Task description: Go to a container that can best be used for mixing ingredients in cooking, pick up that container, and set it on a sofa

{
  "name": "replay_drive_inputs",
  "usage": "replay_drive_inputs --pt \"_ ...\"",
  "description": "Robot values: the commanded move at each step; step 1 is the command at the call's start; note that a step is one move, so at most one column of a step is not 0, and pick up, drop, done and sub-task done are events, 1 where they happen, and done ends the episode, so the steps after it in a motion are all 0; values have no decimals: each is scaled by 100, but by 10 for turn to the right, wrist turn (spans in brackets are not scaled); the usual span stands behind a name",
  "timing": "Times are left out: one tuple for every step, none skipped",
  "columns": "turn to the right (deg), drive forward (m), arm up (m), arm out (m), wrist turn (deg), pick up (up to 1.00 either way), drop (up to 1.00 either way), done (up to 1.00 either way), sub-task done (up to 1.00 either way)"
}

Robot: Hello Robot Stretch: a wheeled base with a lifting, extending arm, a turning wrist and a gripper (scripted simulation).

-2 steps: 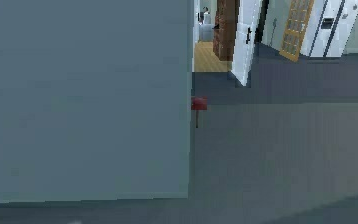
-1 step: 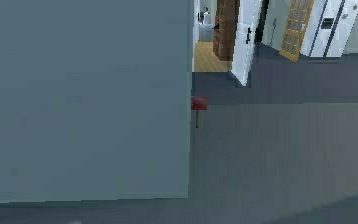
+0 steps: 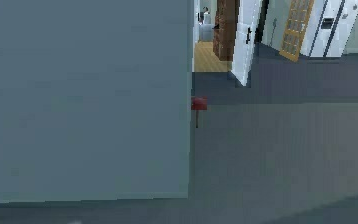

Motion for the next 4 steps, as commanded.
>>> replay_drive_inputs --pt "0 0 10 0 0 0 0 0 0" --pt "0 0 0 -8 0 0 0 0 0" --pt "0 0 26 0 0 0 0 0 0" --pt "0 0 0 0 -450 0 0 0 0"
